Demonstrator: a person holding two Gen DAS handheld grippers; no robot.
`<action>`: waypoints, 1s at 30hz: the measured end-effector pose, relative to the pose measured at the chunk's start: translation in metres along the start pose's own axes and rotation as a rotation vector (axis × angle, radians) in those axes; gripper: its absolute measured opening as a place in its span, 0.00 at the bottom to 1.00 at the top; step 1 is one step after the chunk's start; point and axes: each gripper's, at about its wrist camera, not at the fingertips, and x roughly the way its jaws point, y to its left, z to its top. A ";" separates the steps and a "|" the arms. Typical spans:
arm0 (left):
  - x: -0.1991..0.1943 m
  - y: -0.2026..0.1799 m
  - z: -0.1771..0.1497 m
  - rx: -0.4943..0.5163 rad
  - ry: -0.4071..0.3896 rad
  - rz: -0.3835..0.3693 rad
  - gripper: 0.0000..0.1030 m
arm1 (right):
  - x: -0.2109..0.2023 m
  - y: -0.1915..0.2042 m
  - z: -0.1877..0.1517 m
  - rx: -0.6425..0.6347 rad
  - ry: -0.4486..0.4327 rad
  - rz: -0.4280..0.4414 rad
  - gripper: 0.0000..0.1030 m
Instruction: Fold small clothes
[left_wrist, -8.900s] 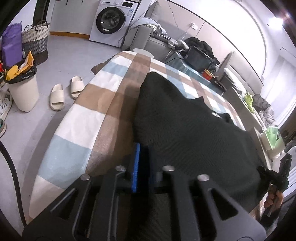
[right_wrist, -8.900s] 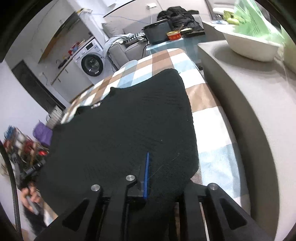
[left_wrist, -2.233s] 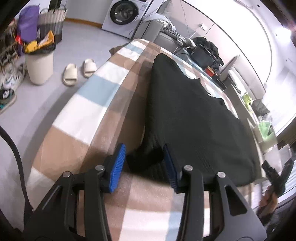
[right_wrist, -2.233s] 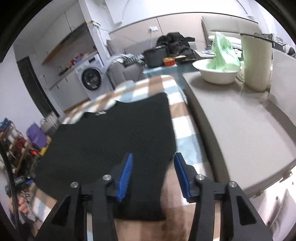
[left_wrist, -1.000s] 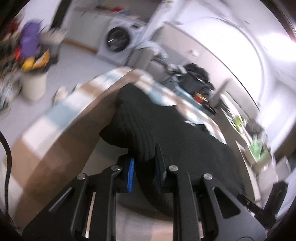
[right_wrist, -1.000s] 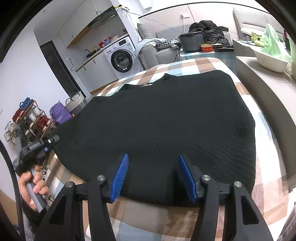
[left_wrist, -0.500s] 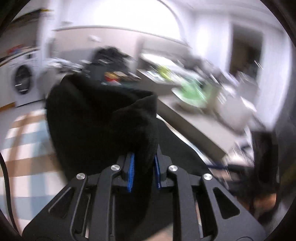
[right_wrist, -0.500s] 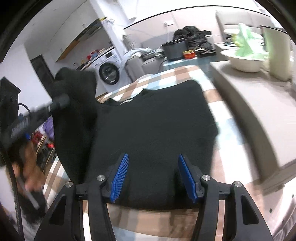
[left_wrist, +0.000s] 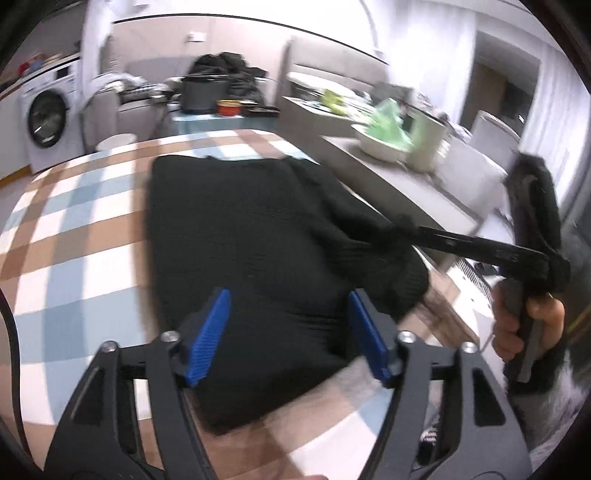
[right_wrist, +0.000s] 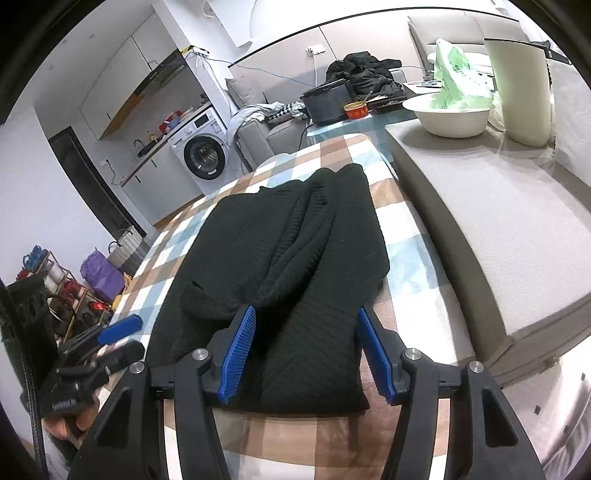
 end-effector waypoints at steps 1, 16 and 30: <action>-0.002 0.008 0.000 -0.018 -0.002 0.008 0.68 | -0.004 0.001 0.002 0.007 -0.009 0.017 0.57; 0.011 0.068 -0.023 -0.164 0.067 0.087 0.90 | 0.044 0.021 -0.015 -0.169 0.197 -0.035 0.49; 0.011 0.082 -0.020 -0.186 0.051 0.135 0.99 | 0.079 0.040 0.047 -0.140 0.160 0.104 0.47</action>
